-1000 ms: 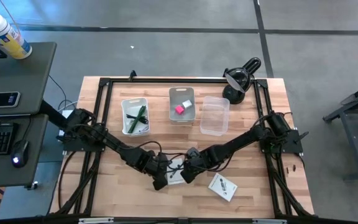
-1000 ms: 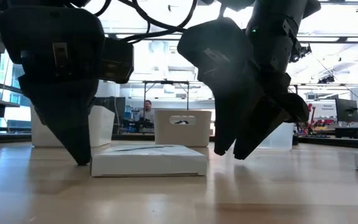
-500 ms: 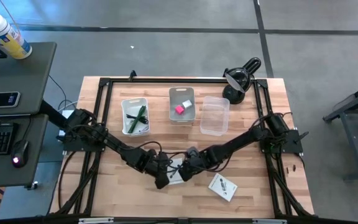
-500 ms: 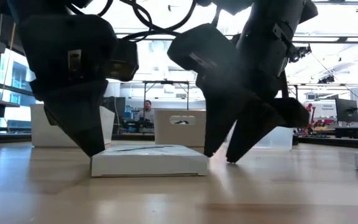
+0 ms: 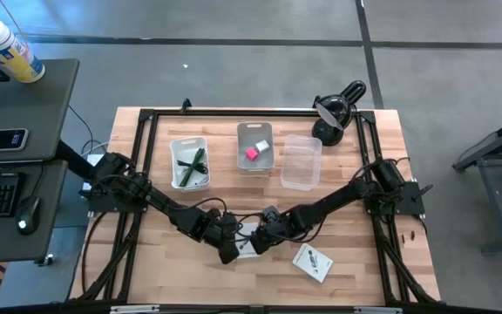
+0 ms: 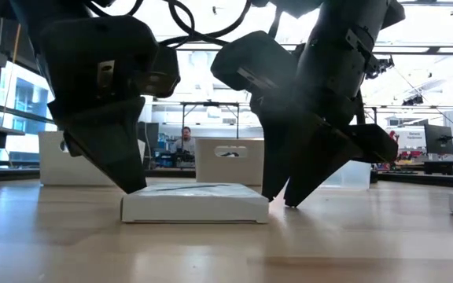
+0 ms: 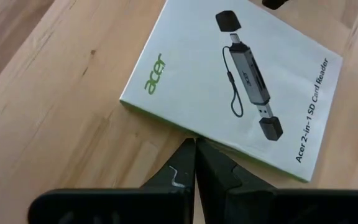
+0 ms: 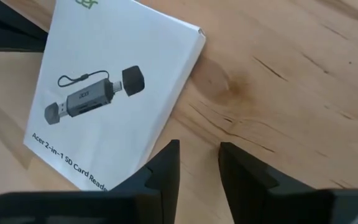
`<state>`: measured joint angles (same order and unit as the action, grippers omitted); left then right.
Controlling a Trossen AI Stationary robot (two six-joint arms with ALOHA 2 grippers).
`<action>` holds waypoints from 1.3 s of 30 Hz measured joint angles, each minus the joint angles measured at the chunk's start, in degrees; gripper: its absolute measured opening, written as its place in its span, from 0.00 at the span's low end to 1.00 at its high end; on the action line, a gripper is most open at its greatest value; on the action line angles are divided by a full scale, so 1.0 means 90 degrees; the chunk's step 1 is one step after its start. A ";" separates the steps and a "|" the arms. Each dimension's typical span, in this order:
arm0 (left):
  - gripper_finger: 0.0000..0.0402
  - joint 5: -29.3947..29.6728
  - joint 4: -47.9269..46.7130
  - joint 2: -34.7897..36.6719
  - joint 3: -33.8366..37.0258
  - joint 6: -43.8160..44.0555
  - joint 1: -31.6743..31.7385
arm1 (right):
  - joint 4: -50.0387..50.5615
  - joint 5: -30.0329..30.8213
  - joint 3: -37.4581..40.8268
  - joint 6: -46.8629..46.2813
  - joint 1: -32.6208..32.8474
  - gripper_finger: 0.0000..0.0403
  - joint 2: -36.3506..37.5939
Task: Pick and place items into bin
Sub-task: Put the left card reader box into the transparent bin
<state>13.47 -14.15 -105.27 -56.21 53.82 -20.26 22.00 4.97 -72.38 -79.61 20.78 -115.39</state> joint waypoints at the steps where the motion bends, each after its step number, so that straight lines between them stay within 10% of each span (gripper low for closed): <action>1: 0.00 0.0025 0.0000 0.0000 0.0000 0.0000 -0.0002 | 0.0000 0.0006 0.0000 0.0005 0.0000 0.25 0.0000; 22: 0.00 0.0537 -0.0294 0.0956 0.0002 -0.2490 -0.0807 | -0.0153 -0.0262 0.0015 0.1093 0.0061 0.27 -0.0015; 39: 0.00 0.0878 0.0646 0.0264 0.0002 -0.3172 -0.1216 | -0.0510 -0.1015 0.0024 0.2161 -0.0019 0.27 -0.0036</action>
<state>21.37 -8.34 -102.90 -56.18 25.28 -31.20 17.41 -4.17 -72.16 -60.16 20.61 -115.72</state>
